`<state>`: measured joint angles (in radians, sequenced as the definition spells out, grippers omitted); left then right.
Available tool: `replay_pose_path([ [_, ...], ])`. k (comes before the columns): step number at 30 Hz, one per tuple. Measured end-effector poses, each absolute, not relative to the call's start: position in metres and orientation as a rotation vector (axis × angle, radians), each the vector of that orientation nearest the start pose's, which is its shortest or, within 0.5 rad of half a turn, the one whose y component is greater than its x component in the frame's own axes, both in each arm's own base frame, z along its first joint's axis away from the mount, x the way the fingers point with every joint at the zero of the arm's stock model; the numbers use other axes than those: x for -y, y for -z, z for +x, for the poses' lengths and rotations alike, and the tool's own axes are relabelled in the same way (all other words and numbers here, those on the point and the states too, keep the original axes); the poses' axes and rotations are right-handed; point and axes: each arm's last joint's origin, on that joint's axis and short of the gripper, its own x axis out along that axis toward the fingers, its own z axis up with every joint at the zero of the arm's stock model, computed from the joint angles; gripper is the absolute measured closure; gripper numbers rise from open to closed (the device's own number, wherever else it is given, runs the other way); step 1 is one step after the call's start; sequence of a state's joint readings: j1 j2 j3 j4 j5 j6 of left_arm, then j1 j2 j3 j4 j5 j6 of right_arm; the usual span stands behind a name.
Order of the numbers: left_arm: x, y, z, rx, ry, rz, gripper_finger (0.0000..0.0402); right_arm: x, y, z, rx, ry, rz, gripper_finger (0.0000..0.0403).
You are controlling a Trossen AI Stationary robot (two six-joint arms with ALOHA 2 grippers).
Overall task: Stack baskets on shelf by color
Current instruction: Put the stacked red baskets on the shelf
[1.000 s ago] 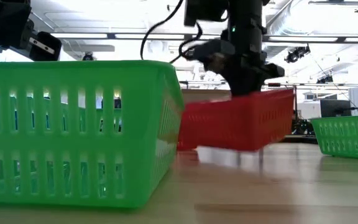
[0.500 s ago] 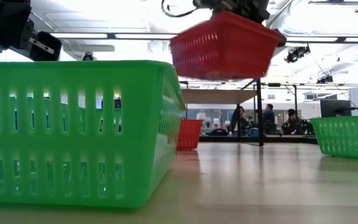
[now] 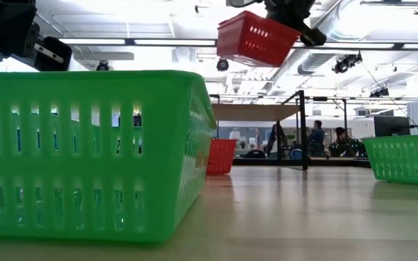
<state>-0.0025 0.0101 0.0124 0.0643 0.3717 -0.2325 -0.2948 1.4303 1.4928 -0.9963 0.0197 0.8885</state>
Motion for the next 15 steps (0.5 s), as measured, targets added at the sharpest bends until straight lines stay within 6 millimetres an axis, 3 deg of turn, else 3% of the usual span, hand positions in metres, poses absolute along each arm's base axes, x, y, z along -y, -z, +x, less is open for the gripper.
replay_pose_path([
  [9, 0.011, -0.173, 0.095, 0.022, 0.380, -0.217, 0.0401, 0.139, -0.398, 0.248, -0.632, 0.754, 0.959, 0.0403],
  [15, 0.011, -0.173, 0.095, 0.022, 0.380, -0.217, 0.0401, 0.171, -0.397, 0.242, -0.661, 0.810, 1.000, 0.0403],
])
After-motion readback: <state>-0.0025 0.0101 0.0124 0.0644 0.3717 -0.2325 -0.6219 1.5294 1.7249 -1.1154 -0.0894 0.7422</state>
